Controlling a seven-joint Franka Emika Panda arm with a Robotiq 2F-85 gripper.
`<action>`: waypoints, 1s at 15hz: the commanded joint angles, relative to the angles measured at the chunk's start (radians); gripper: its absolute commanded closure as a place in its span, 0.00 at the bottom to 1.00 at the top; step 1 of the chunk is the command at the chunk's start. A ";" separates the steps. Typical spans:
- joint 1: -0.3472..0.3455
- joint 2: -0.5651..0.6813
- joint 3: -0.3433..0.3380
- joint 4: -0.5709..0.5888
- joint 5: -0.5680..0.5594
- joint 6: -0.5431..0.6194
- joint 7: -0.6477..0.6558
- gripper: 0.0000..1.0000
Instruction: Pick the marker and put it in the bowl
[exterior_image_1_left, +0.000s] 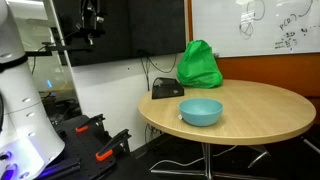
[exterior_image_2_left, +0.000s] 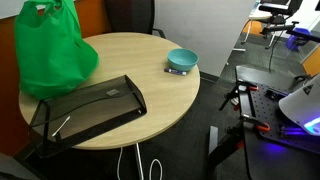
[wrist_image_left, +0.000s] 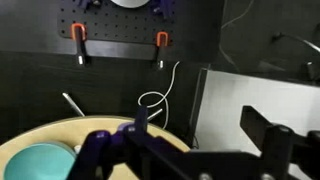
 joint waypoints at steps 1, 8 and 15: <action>-0.024 0.003 0.018 0.002 0.012 -0.004 -0.015 0.00; -0.030 0.018 0.038 -0.009 0.010 0.058 0.002 0.00; -0.037 0.310 0.165 -0.025 -0.034 0.518 0.125 0.00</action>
